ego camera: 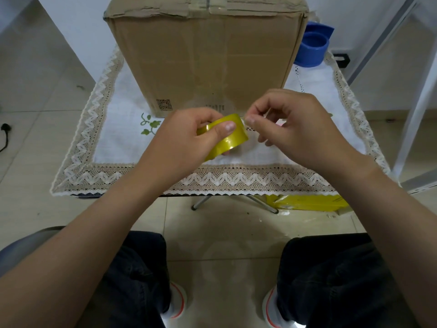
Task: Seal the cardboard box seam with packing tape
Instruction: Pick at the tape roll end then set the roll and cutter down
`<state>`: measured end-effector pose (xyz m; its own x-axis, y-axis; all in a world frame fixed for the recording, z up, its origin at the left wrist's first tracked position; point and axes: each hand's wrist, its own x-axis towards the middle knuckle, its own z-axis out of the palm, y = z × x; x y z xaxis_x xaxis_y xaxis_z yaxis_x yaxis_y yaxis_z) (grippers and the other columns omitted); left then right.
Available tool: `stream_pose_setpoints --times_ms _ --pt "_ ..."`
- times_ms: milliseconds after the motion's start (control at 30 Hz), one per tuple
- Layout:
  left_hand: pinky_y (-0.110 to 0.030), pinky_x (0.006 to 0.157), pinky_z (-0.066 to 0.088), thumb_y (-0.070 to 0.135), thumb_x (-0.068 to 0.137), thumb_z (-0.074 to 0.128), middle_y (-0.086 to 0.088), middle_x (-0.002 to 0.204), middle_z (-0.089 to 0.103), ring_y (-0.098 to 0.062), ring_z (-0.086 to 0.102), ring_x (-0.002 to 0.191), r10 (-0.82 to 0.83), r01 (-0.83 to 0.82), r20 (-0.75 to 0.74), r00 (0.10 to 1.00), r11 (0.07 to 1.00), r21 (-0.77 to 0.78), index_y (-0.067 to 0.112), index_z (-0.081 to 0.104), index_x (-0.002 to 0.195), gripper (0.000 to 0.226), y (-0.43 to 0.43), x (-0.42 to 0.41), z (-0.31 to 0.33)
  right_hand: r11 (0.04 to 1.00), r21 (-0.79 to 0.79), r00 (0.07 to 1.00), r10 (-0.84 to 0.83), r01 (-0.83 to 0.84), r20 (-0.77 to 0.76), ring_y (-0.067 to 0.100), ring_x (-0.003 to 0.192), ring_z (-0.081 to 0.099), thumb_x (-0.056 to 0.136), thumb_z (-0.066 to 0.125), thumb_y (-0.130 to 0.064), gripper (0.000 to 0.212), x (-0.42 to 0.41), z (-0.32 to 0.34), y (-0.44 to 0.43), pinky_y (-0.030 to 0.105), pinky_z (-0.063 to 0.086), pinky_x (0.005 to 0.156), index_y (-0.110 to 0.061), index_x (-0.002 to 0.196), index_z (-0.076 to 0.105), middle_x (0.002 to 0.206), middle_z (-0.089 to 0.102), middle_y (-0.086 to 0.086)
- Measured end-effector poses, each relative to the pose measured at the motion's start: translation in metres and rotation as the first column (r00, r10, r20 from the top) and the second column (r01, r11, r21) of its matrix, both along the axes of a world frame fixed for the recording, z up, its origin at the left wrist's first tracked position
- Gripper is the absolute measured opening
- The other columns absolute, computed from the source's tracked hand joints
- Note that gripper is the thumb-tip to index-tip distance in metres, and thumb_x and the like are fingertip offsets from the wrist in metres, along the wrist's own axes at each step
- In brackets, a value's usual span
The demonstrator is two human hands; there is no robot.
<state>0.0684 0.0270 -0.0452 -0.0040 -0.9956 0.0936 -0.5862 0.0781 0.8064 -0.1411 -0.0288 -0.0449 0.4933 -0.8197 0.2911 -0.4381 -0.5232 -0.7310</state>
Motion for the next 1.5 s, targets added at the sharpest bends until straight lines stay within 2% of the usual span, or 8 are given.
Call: stream_pose_setpoints --times_ms 233,400,567,867,1000,1200,1333,1500 --pt "-0.058 0.070 0.061 0.046 0.090 0.066 -0.001 0.076 0.077 -0.028 0.076 0.076 0.003 -0.002 -0.087 0.996 1.000 0.005 0.028 0.077 0.092 0.021 0.002 -0.001 -0.002 0.959 0.279 0.971 -0.116 0.054 0.208 0.029 0.065 0.073 0.091 0.082 -0.018 0.029 0.004 -0.004 0.002 0.051 0.063 0.056 -0.019 0.116 0.068 0.086 0.075 -0.001" --pt "-0.056 0.070 0.061 0.043 0.092 0.066 0.000 0.077 0.078 -0.024 0.076 0.075 0.003 -0.003 -0.096 0.995 1.000 0.004 0.028 0.077 0.093 0.019 0.003 -0.004 -0.001 0.977 0.193 0.979 -0.120 0.087 0.166 0.018 0.065 0.071 0.094 0.078 -0.014 0.002 0.006 -0.006 0.002 0.045 0.062 0.052 -0.014 0.093 0.080 0.090 0.072 0.000" --pt "-0.057 0.074 0.062 0.040 0.095 0.066 0.005 0.081 0.080 -0.021 0.078 0.077 -0.029 0.037 -0.142 0.989 0.998 0.053 0.029 0.075 0.100 0.015 0.005 -0.007 0.001 0.976 0.120 0.977 -0.191 0.180 0.090 0.012 0.062 0.068 0.097 0.074 -0.018 0.008 0.008 -0.007 0.000 0.044 0.060 0.053 -0.018 0.090 0.075 0.086 0.069 -0.004" --pt "-0.045 0.069 0.061 0.038 0.096 0.069 0.008 0.072 0.077 -0.014 0.074 0.071 0.060 -0.060 -0.072 0.996 0.998 -0.004 0.028 0.077 0.095 0.013 0.004 -0.013 0.006 0.977 0.034 0.978 -0.209 0.210 -0.021 0.013 0.050 0.066 0.102 0.068 -0.023 0.014 0.010 0.002 0.004 0.029 0.055 0.058 -0.026 0.088 0.065 0.064 0.061 -0.036" --pt "-0.046 0.067 0.059 0.042 0.095 0.068 0.005 0.071 0.076 -0.016 0.073 0.071 0.100 -0.101 -0.053 0.994 0.995 -0.023 0.026 0.077 0.095 0.018 0.004 -0.014 0.005 0.973 0.027 0.974 -0.227 0.228 -0.017 0.011 0.044 0.065 0.102 0.067 -0.023 0.015 0.010 0.007 0.008 0.022 0.050 0.049 -0.027 0.088 0.064 0.059 0.064 -0.020" --pt "-0.046 0.066 0.061 0.044 0.095 0.067 0.012 0.067 0.075 -0.016 0.073 0.067 0.135 -0.135 -0.022 0.991 0.991 -0.004 0.027 0.077 0.092 0.020 0.004 -0.016 0.005 0.973 -0.015 0.972 -0.231 0.230 -0.036 0.014 0.043 0.063 0.102 0.067 -0.021 0.014 0.011 0.008 0.009 0.035 0.054 0.046 -0.027 0.089 0.066 0.092 0.071 -0.010" --pt "-0.042 0.064 0.061 0.047 0.093 0.067 0.011 0.067 0.075 -0.012 0.071 0.066 0.152 -0.152 0.012 0.988 0.988 -0.005 0.029 0.076 0.092 0.021 0.003 -0.017 0.005 0.973 -0.015 0.973 -0.229 0.229 -0.040 -0.002 0.055 0.064 0.101 0.067 -0.017 0.017 0.011 0.006 0.007 0.011 0.042 0.051 -0.027 0.088 0.065 0.085 0.069 -0.013" --pt "-0.038 0.064 0.056 0.051 0.091 0.066 0.005 0.071 0.074 -0.014 0.069 0.070 0.165 -0.161 0.111 0.980 0.986 -0.047 0.028 0.076 0.092 0.024 0.002 -0.017 0.004 0.975 -0.006 0.973 -0.221 0.222 -0.061 -0.007 0.061 0.062 0.100 0.067 -0.016 0.015 0.012 0.007 0.006 0.010 0.046 0.053 -0.026 0.089 0.066 0.078 0.071 -0.014"
